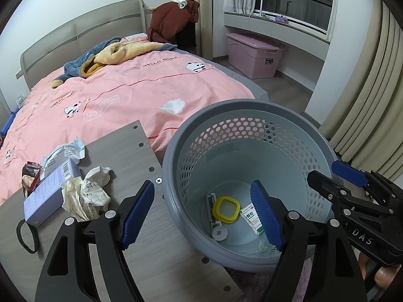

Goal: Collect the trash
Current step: 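Lower the yellow lid into the basket and open the left gripper, then move the right gripper to the crumpled paper while the left gripper approaches the black band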

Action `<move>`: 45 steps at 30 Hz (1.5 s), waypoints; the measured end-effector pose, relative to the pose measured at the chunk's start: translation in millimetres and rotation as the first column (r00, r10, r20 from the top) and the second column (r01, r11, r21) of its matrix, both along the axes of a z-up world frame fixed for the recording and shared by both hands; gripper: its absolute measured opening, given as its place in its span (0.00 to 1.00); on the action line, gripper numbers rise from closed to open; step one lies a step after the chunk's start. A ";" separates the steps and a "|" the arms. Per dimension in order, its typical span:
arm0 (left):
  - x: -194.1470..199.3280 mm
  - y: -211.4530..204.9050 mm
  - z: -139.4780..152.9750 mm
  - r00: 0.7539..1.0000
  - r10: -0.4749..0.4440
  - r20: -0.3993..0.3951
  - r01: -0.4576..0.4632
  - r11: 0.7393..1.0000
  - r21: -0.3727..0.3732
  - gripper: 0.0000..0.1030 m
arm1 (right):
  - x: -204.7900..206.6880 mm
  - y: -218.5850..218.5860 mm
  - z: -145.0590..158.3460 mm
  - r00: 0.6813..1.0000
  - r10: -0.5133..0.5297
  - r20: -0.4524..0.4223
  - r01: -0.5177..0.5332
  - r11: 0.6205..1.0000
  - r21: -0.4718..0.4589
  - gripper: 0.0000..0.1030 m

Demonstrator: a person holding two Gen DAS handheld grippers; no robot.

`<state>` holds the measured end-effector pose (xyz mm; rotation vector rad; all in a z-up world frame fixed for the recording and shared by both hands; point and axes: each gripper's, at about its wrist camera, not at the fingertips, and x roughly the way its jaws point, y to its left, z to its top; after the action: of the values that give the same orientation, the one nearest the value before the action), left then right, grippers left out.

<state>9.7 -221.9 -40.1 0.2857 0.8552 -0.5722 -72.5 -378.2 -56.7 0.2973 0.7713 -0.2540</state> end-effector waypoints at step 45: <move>-8.2 175.4 17.3 0.944 0.326 0.041 -0.323 0.944 -0.072 0.73 | 8.7 136.8 22.5 0.969 0.245 0.044 -0.243 0.969 -0.050 0.75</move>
<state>1.6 -46.5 -22.8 0.0962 0.8102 -0.2818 -63.8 -241.4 -34.3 0.1635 0.7434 -0.0312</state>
